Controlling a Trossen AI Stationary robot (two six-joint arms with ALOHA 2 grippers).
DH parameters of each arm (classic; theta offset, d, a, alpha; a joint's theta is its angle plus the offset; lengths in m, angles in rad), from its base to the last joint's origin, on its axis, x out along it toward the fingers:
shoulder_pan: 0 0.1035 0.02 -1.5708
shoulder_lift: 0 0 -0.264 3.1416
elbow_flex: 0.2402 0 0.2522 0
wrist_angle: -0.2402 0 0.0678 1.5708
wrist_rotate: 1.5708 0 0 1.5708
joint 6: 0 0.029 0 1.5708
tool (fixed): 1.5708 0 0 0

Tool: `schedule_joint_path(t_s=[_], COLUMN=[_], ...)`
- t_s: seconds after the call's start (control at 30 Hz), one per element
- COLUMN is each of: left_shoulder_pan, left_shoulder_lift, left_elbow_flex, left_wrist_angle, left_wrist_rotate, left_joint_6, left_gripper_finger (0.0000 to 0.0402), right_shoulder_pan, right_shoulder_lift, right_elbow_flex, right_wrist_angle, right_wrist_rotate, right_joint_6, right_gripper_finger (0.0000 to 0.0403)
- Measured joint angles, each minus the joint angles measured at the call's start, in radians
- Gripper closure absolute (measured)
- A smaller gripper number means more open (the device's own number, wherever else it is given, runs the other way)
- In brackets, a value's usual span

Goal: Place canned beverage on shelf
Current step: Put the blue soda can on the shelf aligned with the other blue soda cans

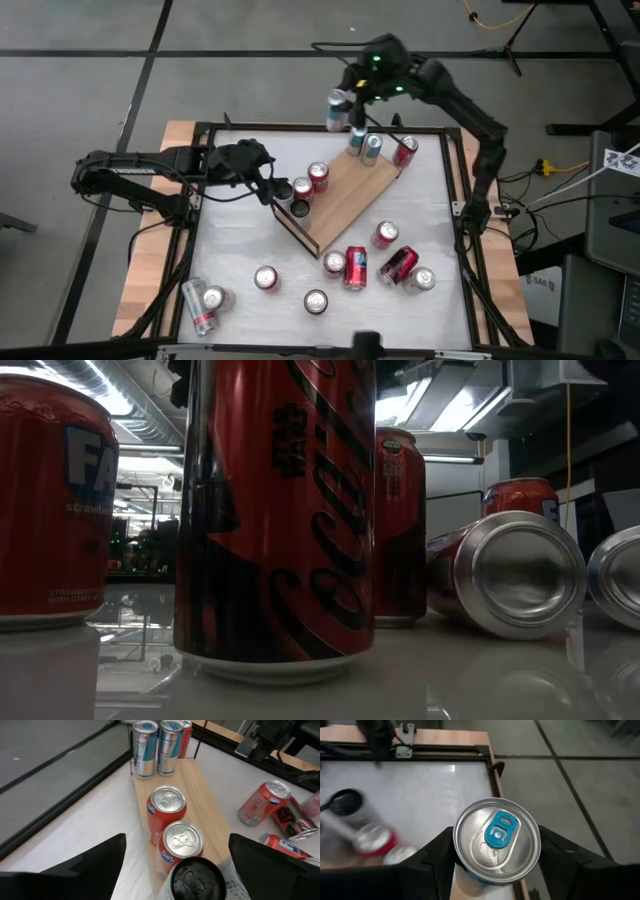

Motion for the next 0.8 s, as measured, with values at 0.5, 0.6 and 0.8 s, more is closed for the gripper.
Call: schedule_joint_path(t_s=[0.5, 0.6, 0.8], left_shoulder_pan=[-0.05, -0.05, -0.05], left_shoulder_lift=[0.0, 0.0, 0.0], left_elbow_flex=[0.0, 0.0, 0.0], left_wrist_angle=[0.0, 0.0, 0.0], left_wrist_rotate=[-0.033, -0.033, -0.033], left_joint_6=[0.021, 0.019, 0.018], left_gripper_finger=[0.0056, 0.0056, 0.0056], right_shoulder_pan=[0.095, 0.141, 0.226], right_shoulder_lift=[-0.208, -0.241, -0.438], right_elbow_flex=[-0.002, -0.019, -0.376], right_wrist_angle=[-0.377, -0.416, -0.275], right_wrist_rotate=[0.021, 0.05, 0.163], right_joint_6=[0.083, 0.105, 0.201], right_gripper_finger=[0.0189, 0.0189, 0.0189])
